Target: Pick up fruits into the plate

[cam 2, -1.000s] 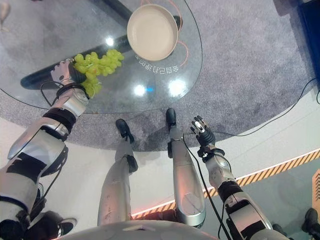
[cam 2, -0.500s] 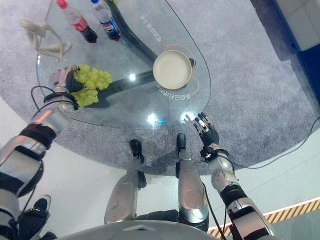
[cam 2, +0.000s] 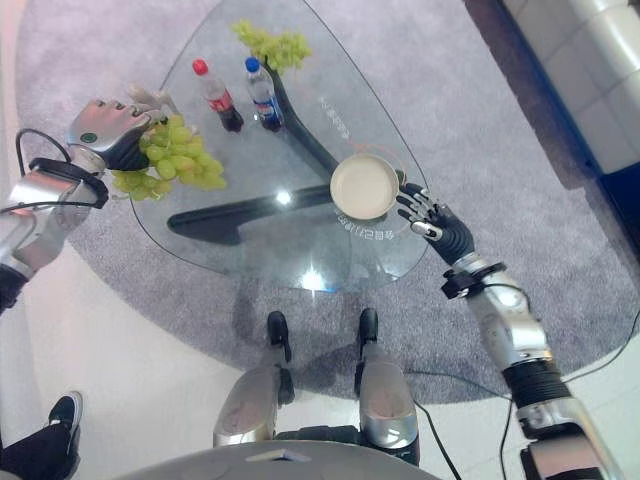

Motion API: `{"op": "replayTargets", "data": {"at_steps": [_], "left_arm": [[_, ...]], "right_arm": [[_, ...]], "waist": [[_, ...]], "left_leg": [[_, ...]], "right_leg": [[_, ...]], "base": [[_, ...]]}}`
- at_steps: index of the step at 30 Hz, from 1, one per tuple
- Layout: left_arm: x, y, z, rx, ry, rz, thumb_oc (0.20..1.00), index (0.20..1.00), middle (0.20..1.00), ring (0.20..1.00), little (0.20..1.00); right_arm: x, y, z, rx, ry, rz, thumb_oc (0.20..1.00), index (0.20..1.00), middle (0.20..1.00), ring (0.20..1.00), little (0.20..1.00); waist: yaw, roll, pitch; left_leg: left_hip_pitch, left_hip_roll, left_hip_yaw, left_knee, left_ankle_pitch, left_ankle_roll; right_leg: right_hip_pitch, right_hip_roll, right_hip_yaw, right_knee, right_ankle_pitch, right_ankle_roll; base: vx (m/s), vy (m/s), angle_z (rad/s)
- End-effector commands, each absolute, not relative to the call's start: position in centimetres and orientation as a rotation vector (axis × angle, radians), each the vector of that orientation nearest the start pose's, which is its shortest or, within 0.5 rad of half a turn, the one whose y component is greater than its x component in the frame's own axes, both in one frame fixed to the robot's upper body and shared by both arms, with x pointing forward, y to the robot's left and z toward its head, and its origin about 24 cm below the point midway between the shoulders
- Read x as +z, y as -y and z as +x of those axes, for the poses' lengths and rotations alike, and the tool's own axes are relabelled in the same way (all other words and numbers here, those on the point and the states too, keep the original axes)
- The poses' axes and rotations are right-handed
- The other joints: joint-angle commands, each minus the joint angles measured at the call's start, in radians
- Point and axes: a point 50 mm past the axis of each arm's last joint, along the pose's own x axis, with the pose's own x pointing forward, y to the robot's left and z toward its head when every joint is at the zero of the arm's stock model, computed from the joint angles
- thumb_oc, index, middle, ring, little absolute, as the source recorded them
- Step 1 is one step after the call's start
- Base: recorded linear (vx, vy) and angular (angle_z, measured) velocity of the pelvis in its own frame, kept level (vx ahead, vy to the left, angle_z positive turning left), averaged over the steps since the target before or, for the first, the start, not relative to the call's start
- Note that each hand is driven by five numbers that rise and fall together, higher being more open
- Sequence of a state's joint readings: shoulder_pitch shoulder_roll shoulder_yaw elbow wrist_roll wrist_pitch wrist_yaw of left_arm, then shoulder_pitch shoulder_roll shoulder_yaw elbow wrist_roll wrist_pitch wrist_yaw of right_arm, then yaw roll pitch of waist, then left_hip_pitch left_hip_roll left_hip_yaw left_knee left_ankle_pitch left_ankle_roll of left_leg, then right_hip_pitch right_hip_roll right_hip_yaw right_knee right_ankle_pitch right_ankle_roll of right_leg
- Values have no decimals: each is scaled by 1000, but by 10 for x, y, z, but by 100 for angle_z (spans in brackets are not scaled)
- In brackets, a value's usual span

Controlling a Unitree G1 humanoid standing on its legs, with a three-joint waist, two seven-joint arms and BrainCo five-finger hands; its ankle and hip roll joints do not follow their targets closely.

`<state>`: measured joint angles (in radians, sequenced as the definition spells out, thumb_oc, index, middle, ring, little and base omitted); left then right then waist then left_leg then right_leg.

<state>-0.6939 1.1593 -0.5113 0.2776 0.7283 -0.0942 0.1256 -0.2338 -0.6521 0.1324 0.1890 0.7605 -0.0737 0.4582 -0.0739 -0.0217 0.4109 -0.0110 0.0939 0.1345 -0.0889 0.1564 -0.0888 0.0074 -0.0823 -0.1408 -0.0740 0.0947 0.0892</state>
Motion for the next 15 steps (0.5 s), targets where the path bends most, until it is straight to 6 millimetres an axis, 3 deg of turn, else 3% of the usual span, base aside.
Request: {"op": "replayTargets", "data": {"at_steps": [1,6,15], "left_arm": [[218,-269,320,-87,400,2043,200,200,200,200,200],[225,-247,313,-227,527,2072,200,200,200,200,200],[227,-192,294,-523,819,2036,200,200,200,200,200]], "right_arm": [[99,225,282,635,-7,-20,1000,1000,1000,1000,1000],[113,218,289,745,-71,-49,1000,1000,1000,1000,1000],[112,176,286,1006,-211,-12,1000,1000,1000,1000,1000]], "waist": [[17,-5,-211],[33,-9,-257],[56,-6,-317]], "left_leg": [[42,-55,10,17,-133,23],[82,-58,3,11,-145,25],[135,-64,-9,2,-164,32]], "right_leg": [[-5,-13,-15,54,-44,33],[50,-18,-34,29,-46,32],[120,-23,-56,-2,-52,35]], "base": [[133,-13,0],[90,-6,2],[33,5,4]]}}
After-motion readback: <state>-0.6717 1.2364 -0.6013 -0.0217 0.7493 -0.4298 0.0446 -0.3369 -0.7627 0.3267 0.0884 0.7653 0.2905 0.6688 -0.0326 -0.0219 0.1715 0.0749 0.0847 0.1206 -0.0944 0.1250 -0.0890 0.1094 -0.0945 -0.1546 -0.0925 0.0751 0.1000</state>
